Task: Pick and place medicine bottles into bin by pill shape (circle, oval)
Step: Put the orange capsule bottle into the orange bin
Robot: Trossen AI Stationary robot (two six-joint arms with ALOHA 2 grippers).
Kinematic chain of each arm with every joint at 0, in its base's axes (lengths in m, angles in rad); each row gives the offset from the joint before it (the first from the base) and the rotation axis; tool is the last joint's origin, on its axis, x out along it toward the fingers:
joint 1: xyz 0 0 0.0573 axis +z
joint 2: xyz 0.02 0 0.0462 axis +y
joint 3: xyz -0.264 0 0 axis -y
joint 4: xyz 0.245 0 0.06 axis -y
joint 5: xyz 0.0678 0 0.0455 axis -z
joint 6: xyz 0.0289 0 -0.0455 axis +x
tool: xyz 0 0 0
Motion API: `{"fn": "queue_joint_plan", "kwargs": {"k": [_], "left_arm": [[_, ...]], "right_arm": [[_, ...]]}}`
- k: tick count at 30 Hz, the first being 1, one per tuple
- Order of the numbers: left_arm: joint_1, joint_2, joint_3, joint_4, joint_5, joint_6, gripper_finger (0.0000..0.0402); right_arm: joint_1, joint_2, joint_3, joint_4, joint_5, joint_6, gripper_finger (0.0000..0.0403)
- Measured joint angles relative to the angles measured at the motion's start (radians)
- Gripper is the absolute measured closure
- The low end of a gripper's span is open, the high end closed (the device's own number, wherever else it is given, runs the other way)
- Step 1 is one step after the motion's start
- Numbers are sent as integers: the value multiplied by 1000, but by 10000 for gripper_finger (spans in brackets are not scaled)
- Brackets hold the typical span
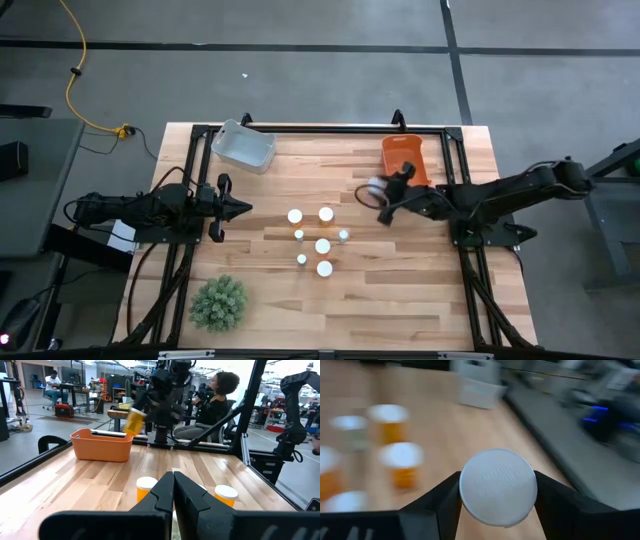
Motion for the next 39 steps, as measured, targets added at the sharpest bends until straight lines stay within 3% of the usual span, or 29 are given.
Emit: {"fn": "queue_joint_plan", "kwargs": {"k": [4, 9, 12, 17, 25, 31, 39], "left_arm": [[0, 0, 0, 0, 0, 0, 401], [0, 0, 0, 0, 0, 0, 401], [0, 0, 0, 0, 0, 0, 401], [0, 0, 0, 0, 0, 0, 401], [0, 0, 0, 0, 0, 0, 401], [0, 0, 0, 0, 0, 0, 401], [0, 0, 0, 0, 0, 0, 401]], "right_arm": [[-83, -5, 0, -121, 135, 138, 202], [-248, -2, 0, -274, 132, 316, 202], [-329, -2, 0, -301, 130, 337, 201], [-463, -2, -2, -298, -11, 381, 201], [-609, 92, -2, -243, -77, 409, 201], [-676, 207, -2, -86, -146, 401, 201], [-707, 302, -3, -17, -174, 424, 201]]}}
